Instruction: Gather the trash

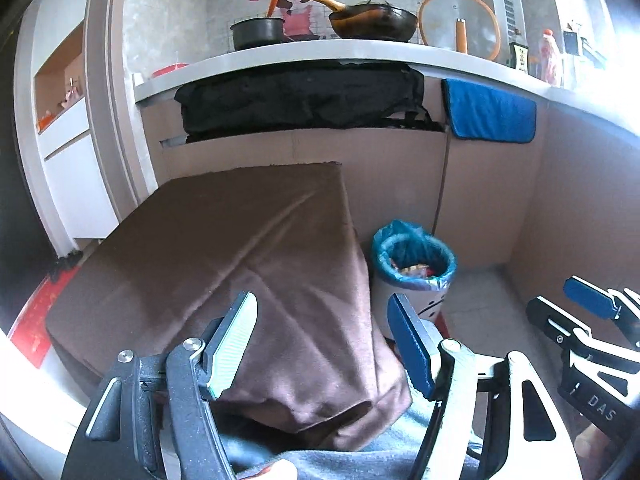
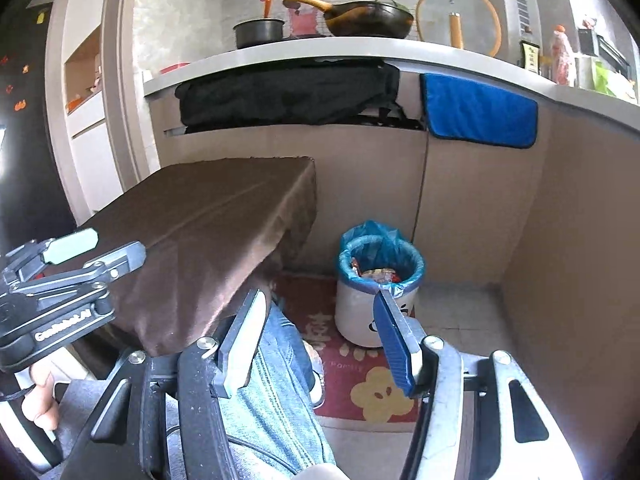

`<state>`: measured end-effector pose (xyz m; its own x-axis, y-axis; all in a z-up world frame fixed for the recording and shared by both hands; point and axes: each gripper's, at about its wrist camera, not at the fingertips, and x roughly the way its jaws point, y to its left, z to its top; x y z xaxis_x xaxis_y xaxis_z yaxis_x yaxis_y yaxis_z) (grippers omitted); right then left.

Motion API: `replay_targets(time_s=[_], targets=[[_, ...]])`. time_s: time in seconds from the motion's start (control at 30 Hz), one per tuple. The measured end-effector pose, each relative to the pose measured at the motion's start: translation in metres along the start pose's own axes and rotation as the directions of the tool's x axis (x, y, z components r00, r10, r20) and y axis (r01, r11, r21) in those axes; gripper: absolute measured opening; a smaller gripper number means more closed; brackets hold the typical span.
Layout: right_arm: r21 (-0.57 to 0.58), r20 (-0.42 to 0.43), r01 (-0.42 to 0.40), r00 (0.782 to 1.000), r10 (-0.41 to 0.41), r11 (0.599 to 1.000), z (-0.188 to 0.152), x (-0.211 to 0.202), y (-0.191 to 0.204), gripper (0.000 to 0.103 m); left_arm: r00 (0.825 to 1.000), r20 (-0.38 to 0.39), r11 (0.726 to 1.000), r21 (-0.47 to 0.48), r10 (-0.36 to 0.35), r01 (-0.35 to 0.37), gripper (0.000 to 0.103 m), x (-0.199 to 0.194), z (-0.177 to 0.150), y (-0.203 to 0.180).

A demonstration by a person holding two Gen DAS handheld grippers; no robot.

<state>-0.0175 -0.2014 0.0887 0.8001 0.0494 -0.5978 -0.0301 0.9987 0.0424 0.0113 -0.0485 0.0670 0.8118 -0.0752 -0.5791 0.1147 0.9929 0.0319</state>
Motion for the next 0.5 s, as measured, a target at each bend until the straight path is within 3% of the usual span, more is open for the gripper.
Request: replay_targets(time_s=[0.23,0.5], targets=[[0.027,-0.012,0.013,1.000,-0.012,1.000,-0.0020,0.0001,-0.0055,0.054,1.000,-0.015,1.000,0.005,0.005,-0.004,0.068,-0.0004,0.0003,-0.0045],[0.056,-0.002,0.012,1.000,-0.012,0.998,-0.0033,-0.0011,-0.0104,0.054,1.000,0.028,0.999,0.035,-0.005,0.004,0.068,-0.0080,0.0012,-0.0095]])
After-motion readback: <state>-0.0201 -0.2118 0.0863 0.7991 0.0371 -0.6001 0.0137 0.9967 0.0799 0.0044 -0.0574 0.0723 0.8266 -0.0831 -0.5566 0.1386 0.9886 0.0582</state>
